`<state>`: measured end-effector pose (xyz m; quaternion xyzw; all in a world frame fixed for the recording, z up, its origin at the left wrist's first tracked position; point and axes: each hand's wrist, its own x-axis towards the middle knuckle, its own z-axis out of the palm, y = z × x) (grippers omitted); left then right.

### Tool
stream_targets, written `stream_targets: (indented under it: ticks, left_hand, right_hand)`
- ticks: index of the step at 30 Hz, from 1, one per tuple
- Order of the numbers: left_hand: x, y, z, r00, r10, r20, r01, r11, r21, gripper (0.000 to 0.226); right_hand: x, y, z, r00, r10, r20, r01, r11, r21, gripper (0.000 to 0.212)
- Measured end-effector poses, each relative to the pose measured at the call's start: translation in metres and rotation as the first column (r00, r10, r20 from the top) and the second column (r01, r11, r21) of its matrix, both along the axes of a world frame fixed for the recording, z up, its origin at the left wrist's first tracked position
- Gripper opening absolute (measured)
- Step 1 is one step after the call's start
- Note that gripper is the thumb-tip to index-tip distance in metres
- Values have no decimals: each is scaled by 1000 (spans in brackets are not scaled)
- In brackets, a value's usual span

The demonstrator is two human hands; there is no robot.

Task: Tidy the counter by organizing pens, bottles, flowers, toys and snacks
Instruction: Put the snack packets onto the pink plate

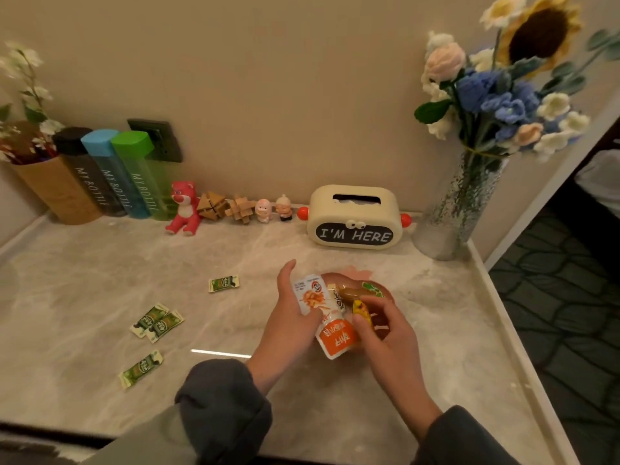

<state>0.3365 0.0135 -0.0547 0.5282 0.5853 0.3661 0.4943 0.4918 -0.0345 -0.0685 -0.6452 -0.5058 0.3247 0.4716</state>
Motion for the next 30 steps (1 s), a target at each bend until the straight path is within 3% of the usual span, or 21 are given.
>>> stream_targets:
  ticks: [6,9,12,17,23,30]
  left_hand:
    - [19,9,-8,943,-121,-309,103,992,-74,70]
    - [16,7,-4,814,-255,-521,225,967,-123,70]
    - [11,10,5,670,-300,-679,322,942,-98,57]
    - [9,19,11,532,-455,-714,427,872,-239,40]
    - [10,18,6,601,-512,-614,437,854,-283,32]
    - [0,21,4,695,-399,-598,372,912,-175,29]
  right_hand:
    - [15,23,-2,997,-14,81,17,999,-30,23]
    - [20,32,-8,987,16,162,-4,997,-74,27]
    - [21,39,-10,971,63,232,-43,995,-90,30]
    - [20,45,-10,925,162,344,-138,986,-93,29]
    - [15,38,-10,875,103,473,-140,989,43,24]
    - [10,29,-4,886,96,454,-108,994,1,38]
